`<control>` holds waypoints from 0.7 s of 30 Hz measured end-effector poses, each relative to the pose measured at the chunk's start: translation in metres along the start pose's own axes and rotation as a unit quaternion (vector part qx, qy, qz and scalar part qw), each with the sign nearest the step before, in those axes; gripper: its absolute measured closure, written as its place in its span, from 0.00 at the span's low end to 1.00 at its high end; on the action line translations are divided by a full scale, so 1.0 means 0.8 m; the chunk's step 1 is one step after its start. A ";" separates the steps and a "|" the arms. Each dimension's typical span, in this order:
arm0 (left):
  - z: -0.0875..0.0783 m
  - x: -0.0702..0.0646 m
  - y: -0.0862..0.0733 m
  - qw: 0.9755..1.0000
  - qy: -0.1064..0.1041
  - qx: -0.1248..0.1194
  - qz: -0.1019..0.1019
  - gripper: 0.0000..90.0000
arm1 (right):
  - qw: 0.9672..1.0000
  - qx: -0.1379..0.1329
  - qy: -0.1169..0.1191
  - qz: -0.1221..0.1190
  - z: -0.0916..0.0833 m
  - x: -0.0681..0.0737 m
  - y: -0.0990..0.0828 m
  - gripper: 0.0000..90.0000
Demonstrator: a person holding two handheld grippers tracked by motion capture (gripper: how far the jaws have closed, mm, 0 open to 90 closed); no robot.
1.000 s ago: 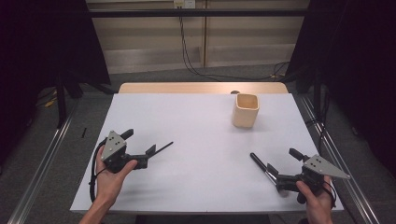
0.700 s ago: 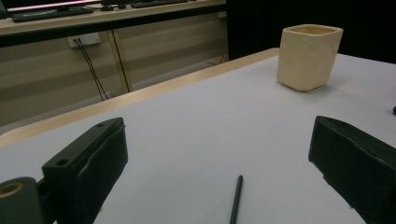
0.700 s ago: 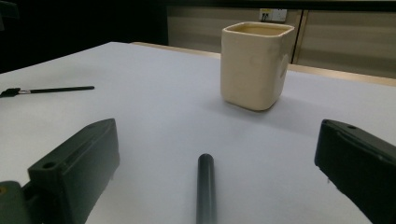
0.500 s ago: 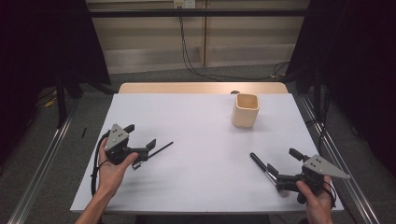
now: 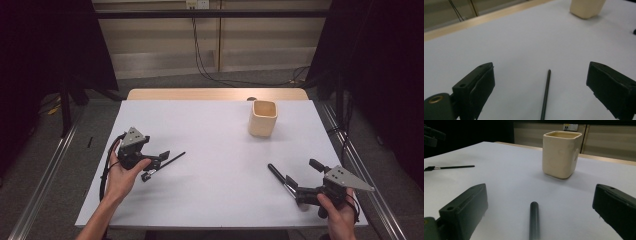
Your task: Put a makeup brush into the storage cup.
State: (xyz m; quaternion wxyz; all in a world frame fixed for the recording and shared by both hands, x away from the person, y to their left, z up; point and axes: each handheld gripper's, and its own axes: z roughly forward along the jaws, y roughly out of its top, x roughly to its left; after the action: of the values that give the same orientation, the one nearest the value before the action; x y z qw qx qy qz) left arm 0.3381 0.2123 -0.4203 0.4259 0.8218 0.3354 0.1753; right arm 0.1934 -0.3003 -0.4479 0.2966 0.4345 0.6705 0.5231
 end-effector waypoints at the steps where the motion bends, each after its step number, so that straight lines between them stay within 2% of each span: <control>1: 0.001 0.000 0.002 1.000 0.000 0.010 0.006 0.12 | 1.000 0.000 0.000 0.000 0.000 0.000 0.000 0.00; 3: 0.003 0.002 0.007 1.000 -0.003 0.024 0.006 0.12 | 1.000 0.000 0.001 0.000 0.000 0.001 0.000 0.00; 8: 0.006 0.004 0.016 0.997 -0.007 0.070 0.030 0.06 | 1.000 0.000 0.002 -0.002 0.000 0.000 0.000 0.00; 9: 0.007 0.006 0.017 0.996 -0.014 0.080 0.030 0.06 | 1.000 0.000 0.002 -0.003 0.000 0.001 0.000 0.00; 13: 0.012 0.008 0.021 0.991 -0.011 0.127 0.046 0.07 | 1.000 0.001 0.004 -0.001 0.001 0.002 0.000 0.00; 16: 0.016 0.010 0.022 0.988 -0.007 0.144 0.047 0.07 | 1.000 0.003 0.006 -0.001 0.001 0.002 0.000 0.00; 18: 0.019 0.012 0.022 0.985 -0.008 0.165 0.051 0.07 | 1.000 0.003 0.006 -0.001 0.001 0.002 0.000 0.00; 19: 0.022 0.013 0.022 0.982 -0.011 0.179 0.054 0.07 | 1.000 0.003 0.006 -0.002 0.001 0.002 0.000 0.00; 20: 0.026 0.014 0.024 0.978 -0.019 0.202 0.054 0.07 | 1.000 0.003 0.007 -0.001 0.001 0.002 0.000 0.00; 21: 0.026 0.014 0.024 0.978 -0.019 0.202 0.054 0.08 | 1.000 0.003 0.007 -0.001 0.001 0.002 0.000 0.00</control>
State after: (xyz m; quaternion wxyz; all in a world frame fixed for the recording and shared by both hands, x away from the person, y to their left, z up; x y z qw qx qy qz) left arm 0.3657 0.2005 -0.4168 0.2468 0.9111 0.3108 0.1111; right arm 0.1935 -0.2980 -0.4480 0.2918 0.4309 0.6744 0.5238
